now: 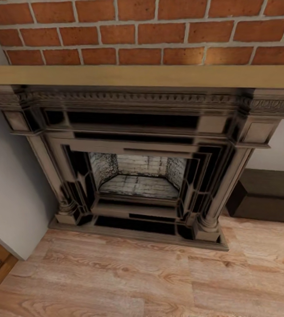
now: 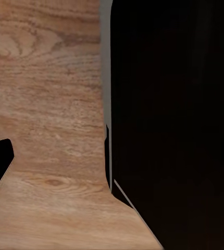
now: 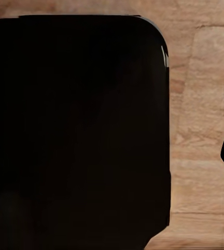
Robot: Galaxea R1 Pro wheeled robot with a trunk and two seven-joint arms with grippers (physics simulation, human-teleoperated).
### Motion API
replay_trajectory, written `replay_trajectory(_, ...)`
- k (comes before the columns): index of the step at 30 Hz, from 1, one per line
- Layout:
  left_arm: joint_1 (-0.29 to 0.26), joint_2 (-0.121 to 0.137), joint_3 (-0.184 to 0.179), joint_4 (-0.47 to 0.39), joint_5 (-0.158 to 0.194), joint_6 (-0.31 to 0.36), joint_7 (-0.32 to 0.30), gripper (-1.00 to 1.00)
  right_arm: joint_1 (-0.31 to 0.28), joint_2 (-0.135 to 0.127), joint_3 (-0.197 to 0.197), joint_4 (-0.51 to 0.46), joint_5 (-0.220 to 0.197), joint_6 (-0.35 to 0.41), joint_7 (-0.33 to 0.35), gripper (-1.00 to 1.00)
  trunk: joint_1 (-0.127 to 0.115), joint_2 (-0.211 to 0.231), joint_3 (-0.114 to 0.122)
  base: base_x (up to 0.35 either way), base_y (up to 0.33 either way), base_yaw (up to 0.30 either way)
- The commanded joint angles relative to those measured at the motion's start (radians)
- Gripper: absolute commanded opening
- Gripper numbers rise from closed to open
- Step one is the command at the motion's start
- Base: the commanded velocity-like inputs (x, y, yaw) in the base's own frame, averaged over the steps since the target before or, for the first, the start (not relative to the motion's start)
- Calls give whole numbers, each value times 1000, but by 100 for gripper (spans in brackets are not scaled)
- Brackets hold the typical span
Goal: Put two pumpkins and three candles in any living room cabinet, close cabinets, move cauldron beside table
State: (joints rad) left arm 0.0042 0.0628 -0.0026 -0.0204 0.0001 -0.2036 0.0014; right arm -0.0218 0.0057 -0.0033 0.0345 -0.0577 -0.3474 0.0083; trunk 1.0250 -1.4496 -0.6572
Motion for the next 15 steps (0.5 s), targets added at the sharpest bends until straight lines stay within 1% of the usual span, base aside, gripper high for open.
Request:
replay_trajectory(1, 0, 0, 0, -1, 0, -2, 0, 100, -1, 0, 0, 4, -6, -7, 1, 100, 0, 0, -2, 0, 0, -223)
replay_trajectory(15, 0, 0, 0, -1, 0, -2, 0, 100, -1, 6, 0, 4, -6, -7, 1, 100, 0, 0, -17, 0, 0, -223)
